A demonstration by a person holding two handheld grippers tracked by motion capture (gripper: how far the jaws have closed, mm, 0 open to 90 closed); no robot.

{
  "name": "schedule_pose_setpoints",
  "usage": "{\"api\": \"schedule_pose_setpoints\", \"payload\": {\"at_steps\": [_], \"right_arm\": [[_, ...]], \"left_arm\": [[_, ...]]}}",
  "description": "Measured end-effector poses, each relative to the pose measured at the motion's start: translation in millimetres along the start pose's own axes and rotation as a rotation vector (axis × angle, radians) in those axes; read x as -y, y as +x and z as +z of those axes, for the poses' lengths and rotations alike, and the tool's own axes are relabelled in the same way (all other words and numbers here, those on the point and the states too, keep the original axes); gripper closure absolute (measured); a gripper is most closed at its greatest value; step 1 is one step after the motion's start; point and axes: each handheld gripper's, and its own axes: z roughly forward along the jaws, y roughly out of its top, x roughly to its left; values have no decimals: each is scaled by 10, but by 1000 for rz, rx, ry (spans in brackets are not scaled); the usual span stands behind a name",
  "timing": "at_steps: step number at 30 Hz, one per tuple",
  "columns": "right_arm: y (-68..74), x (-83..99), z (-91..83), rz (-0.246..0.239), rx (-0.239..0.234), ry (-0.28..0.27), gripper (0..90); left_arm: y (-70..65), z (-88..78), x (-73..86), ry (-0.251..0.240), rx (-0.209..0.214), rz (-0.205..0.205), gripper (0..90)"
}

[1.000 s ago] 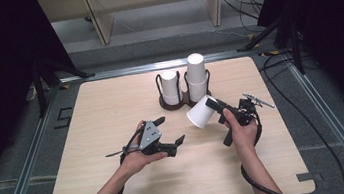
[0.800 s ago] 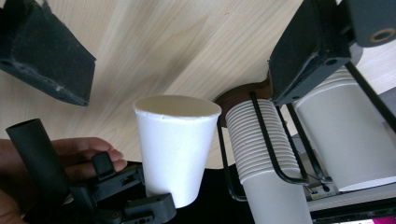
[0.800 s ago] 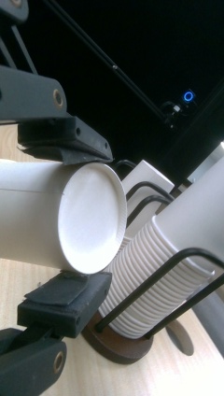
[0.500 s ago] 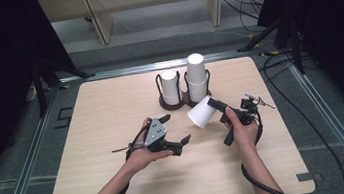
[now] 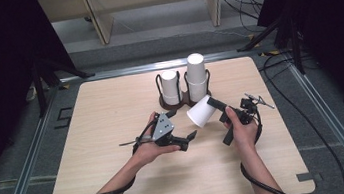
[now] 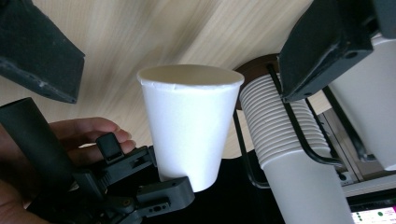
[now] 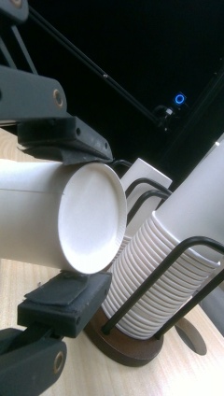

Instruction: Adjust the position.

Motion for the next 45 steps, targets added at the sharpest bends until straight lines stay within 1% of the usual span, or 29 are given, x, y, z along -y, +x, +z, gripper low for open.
{"api": "schedule_pose_setpoints", "payload": {"at_steps": [2,4,9,11,12,13,14,15,16,18,19,20,23,24,25,28,29,30,33,34,35,36,37,38,40,41,42,43,45], "right_arm": [[-4,2,11,-2,-7,-4,371],[6,6,12,8,-14,-6,371],[17,11,10,31,-26,-6,371],[18,6,2,32,-23,-1,371],[7,7,10,23,-29,-13,371],[10,5,10,27,-35,-9,371],[5,4,12,20,-33,-12,371],[-1,3,14,23,-44,-13,371],[2,-1,7,25,-37,-2,371],[5,-2,10,27,-32,-4,371],[14,-1,9,30,-17,-7,371],[11,3,13,46,-52,-4,371],[11,4,15,49,-58,2,371],[19,4,18,52,-48,-4,371],[25,5,20,54,-45,-5,371],[30,1,20,41,-33,-6,371],[33,1,23,46,-38,-5,371],[47,6,23,75,-48,1,371],[53,11,31,84,-42,1,371],[54,10,30,84,-43,1,371],[45,6,27,81,-66,2,371],[53,6,30,79,-43,-7,371],[34,2,35,50,-46,-16,371],[39,0,33,58,-47,-13,371],[25,1,34,44,-51,-12,371],[42,4,28,77,-52,0,372],[39,6,31,76,-55,-6,371],[24,3,35,54,-52,-13,372],[24,4,35,56,-51,-12,371]], "left_arm": [[1,37,-9,9,4,13,0],[-7,82,-10,4,7,4,0],[7,198,0,10,0,9,0],[21,227,10,18,-5,8,0],[33,248,22,21,-6,8,0],[43,259,30,24,-7,10,0],[54,280,46,21,-8,5,0],[62,284,53,30,-9,6,0],[69,295,65,32,-9,3,0],[85,313,93,37,-7,1,6],[85,321,104,37,-7,-4,9],[87,326,110,38,-5,-4,12],[85,342,120,42,0,0,18],[80,358,125,29,3,-5,21],[78,355,120,37,2,-4,23],[80,366,113,31,3,-7,35],[73,373,112,28,5,-10,40],[71,378,113,28,5,-8,46],[69,391,116,29,2,-7,54],[67,396,121,28,1,-11,57],[67,398,123,29,0,-11,60],[67,400,126,26,-1,-11,63],[67,402,127,25,-1,-12,69],[66,403,126,23,-2,-13,73],[61,413,124,14,-2,-21,82],[61,416,123,15,-3,-23,86],[65,420,125,13,-2,-21,89],[68,429,130,2,-2,-23,97],[73,422,128,12,-3,-28,113]]}}
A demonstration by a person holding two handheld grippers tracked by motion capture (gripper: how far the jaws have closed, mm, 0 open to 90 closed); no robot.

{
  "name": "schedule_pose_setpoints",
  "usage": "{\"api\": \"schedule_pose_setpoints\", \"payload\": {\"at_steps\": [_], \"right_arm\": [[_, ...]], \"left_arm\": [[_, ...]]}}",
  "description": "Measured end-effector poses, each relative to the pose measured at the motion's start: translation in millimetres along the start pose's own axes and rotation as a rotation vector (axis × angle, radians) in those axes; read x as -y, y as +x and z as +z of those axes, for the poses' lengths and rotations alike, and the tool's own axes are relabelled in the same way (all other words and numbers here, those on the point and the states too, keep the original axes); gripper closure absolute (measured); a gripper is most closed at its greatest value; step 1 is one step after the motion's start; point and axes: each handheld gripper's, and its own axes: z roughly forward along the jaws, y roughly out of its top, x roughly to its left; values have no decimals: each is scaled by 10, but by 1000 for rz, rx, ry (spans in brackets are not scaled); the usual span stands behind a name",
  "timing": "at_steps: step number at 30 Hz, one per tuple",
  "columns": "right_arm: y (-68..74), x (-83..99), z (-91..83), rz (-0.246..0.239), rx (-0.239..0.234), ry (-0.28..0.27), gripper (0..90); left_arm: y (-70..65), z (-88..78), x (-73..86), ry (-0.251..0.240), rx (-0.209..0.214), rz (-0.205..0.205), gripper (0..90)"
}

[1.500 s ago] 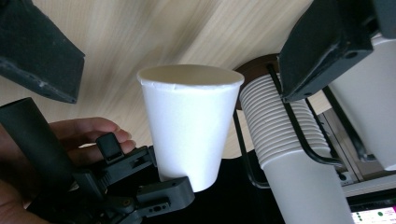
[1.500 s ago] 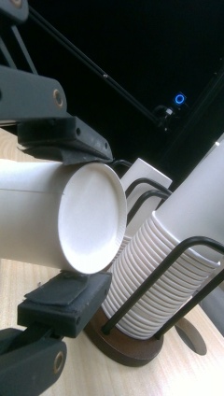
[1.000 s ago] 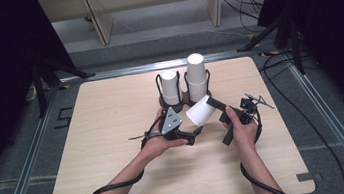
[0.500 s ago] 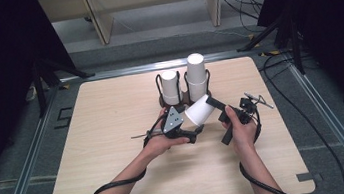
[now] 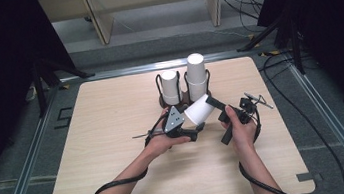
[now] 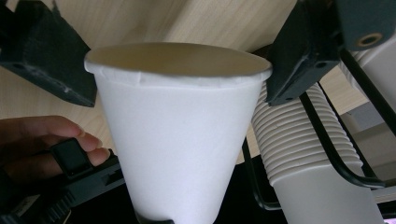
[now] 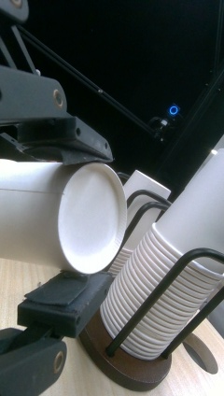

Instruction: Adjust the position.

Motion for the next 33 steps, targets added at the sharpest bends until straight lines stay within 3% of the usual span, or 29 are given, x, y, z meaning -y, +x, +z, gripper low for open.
{"api": "schedule_pose_setpoints", "payload": {"at_steps": [7,15,17,18,19,21,23,30,31,32,33], "right_arm": [[1,-1,-9,20,7,6,370],[4,5,-5,9,1,10,352],[15,14,12,38,-10,4,349],[13,15,15,32,-8,6,346],[-7,15,24,-4,-6,-1,343],[8,18,21,17,-8,11,340],[-6,11,25,-17,-19,7,337],[4,1,31,-45,-7,17,320],[-5,2,39,-51,-34,10,315],[27,4,31,-13,-26,24,313],[34,0,31,-20,-23,25,312]], "left_arm": [[6,-14,-12,1,0,0,147],[39,-59,-32,12,0,18,203],[43,-67,-36,12,-1,13,211],[46,-70,-37,8,1,9,216],[50,-67,-36,0,4,9,221],[54,-79,-44,8,5,11,229],[58,-84,-48,8,7,11,236],[58,-97,-58,6,13,10,247],[60,-101,-59,6,15,11,250],[62,-105,-60,7,18,12,252],[67,-109,-59,9,21,14,254]]}}
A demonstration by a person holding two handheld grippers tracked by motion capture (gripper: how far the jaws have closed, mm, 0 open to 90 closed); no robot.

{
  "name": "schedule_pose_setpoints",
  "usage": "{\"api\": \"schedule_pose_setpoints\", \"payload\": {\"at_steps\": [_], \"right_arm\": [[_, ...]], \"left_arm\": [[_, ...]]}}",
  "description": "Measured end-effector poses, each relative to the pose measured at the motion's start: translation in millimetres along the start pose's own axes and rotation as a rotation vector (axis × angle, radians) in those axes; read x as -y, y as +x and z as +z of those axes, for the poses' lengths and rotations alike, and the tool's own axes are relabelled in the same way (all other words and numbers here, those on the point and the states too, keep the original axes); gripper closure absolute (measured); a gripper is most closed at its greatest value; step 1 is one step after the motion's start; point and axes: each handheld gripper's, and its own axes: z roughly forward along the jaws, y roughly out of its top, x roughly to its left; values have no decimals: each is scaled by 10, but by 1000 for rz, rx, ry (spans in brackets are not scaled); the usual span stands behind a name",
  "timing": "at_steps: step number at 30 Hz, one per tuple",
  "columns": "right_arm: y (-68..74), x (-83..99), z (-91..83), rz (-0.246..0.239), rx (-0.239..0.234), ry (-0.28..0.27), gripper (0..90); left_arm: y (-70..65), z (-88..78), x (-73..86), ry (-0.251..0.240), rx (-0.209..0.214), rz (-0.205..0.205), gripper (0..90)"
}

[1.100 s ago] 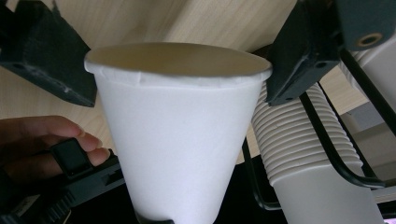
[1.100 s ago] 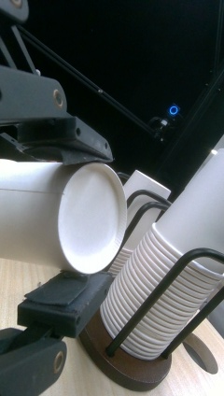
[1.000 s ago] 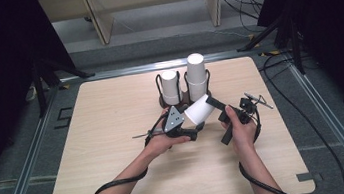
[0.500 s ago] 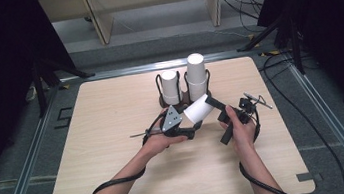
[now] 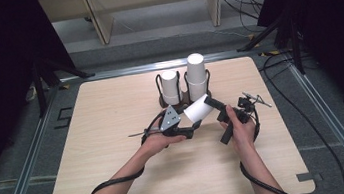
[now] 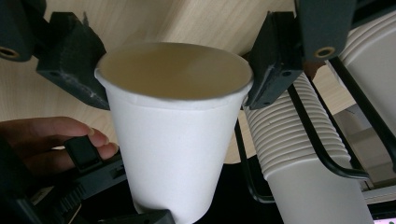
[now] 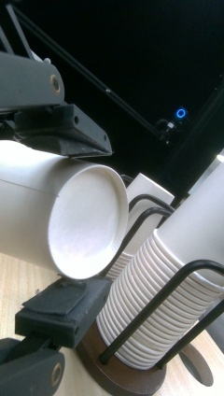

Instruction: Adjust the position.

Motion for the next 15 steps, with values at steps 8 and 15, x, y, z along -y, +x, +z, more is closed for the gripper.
{"api": "schedule_pose_setpoints", "payload": {"at_steps": [8,15], "right_arm": [[5,-50,-14,-66,19,4,297],[29,-100,-39,-82,11,-20,295]], "left_arm": [[10,-23,8,-2,2,-1,263],[2,-24,1,-1,17,-11,282]]}}
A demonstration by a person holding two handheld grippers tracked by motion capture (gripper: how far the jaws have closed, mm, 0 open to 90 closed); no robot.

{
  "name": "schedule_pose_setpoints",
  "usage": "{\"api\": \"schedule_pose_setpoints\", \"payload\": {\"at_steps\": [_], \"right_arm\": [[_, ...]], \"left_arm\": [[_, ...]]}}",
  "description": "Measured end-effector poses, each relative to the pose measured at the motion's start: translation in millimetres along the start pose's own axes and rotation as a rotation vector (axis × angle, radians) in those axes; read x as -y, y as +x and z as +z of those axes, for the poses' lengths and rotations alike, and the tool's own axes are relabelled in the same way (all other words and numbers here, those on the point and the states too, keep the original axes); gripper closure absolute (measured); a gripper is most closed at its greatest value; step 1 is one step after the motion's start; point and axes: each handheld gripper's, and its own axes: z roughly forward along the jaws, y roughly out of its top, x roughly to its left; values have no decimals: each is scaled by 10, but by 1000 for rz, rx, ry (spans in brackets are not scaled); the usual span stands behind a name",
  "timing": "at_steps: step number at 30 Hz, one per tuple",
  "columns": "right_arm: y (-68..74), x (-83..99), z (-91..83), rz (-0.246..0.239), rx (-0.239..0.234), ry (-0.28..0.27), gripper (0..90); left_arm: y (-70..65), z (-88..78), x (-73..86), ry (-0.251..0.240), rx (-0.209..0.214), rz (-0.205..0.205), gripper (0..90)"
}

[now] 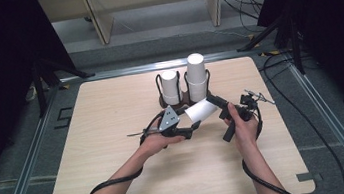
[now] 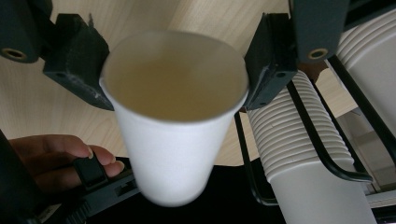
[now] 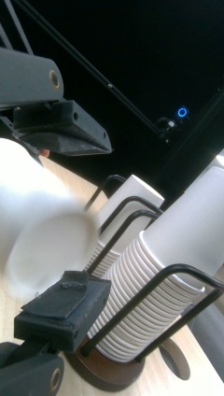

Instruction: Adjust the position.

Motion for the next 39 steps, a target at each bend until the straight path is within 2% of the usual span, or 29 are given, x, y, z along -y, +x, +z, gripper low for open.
{"api": "schedule_pose_setpoints", "payload": {"at_steps": [3,7,9,12,13,14,15,16,17,18,19,20,21,23,24,25,26,27,28,29,30,33,35,37,39], "right_arm": [[3,-20,-9,-16,15,-6,295],[13,-34,-27,-6,20,5,294],[8,-38,-19,-19,26,-15,294],[21,-52,-33,-22,27,-3,294],[24,-55,-38,-24,28,-3,294],[15,-61,-53,-47,30,5,294],[14,-63,-55,-49,25,-5,294],[26,-72,-72,-49,43,3,294],[34,-76,-82,-44,34,-5,294],[19,-86,-89,-73,44,-7,294],[18,-94,-101,-83,40,-14,294],[34,-99,-124,-64,44,-10,293],[4,-110,-142,-115,53,-13,293],[-22,-125,-178,-158,58,-17,291],[-29,-128,-187,-174,63,-20,291],[-26,-125,-196,-164,71,-14,292],[-37,-125,-208,-191,89,-13,295],[-37,-125,-227,-198,93,4,296],[-65,-120,-235,-239,92,-4,296],[-63,-120,-244,-243,104,3,296],[-72,-121,-262,-269,123,12,296],[-108,-115,-290,-326,141,14,298],[-118,-102,-299,-341,156,30,300],[-143,-94,-308,-396,173,45,300],[-142,-83,-304,-428,201,63,301]], "left_arm": [[6,-8,-3,13,-2,-2,284],[5,-7,-5,14,-1,-4,287],[3,-6,-5,17,3,-5,288],[6,-12,-2,21,5,-4,290],[10,-6,3,8,5,-7,293],[13,-8,4,8,6,-8,295],[16,-20,0,21,3,-4,298],[20,-24,0,25,6,-5,300],[23,-28,-1,27,7,-4,301],[26,-32,-2,28,6,-3,301],[28,-37,-4,29,6,-2,301],[31,-44,-8,31,6,2,302],[38,-54,-14,33,6,8,301],[48,-73,-23,33,7,9,302],[57,-87,-29,34,5,12,302],[64,-99,-32,31,6,9,302],[68,-108,-34,34,5,10,302],[74,-123,-34,37,4,13,302],[77,-131,-33,37,7,11,302],[87,-147,-33,42,7,17,302],[90,-158,-30,38,5,15,302],[111,-207,-33,46,6,21,302],[130,-240,-38,47,9,25,302],[146,-269,-40,44,13,25,302],[164,-301,-46,47,17,29,302]]}}
